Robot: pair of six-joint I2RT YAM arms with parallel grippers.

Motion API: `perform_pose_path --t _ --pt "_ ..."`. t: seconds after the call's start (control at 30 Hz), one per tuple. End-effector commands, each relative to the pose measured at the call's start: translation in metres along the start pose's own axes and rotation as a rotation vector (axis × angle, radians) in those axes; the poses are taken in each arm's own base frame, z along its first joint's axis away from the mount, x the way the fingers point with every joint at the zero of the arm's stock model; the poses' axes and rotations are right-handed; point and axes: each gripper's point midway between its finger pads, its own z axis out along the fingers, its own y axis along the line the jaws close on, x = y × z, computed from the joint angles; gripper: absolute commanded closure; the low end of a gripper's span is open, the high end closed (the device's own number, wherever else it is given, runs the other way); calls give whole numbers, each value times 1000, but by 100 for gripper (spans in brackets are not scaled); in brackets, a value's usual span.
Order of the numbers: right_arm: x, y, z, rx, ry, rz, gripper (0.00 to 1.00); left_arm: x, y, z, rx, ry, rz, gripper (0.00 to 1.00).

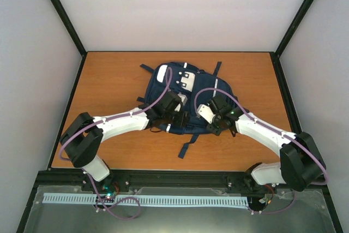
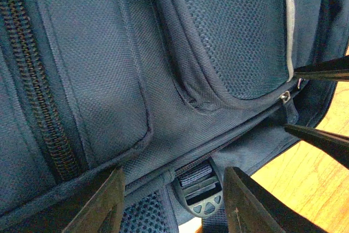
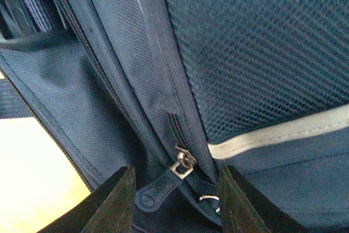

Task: Pack the student bag
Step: Zip the student bag at the center of the board.

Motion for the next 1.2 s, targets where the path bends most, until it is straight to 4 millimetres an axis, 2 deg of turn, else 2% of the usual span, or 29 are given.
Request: perform_pose_path --t 0.0,0.17,0.4,0.5,0.7,0.87,1.03,1.17 --pt "15 -15 -1 116 59 -28 57 -12 9 -1 -21 -52 -39 48" --pt "24 -22 4 171 91 -29 58 -10 15 0 -28 -51 -52 48" --pt "24 -29 -5 156 69 21 78 -8 25 -3 -45 -52 -60 48" --pt "23 -23 -8 99 49 31 80 -9 26 -4 -45 -56 -61 48" --pt "26 3 3 -45 45 14 86 -12 22 -3 -27 -62 -63 48" --pt "25 11 -2 -86 33 -4 97 -15 14 -9 11 -67 -117 47" --pt "18 12 -24 -83 -29 -21 97 -27 0 -23 87 -110 -244 46" --pt "15 13 -29 -90 -46 -13 97 -32 -19 -24 208 -115 -376 48"
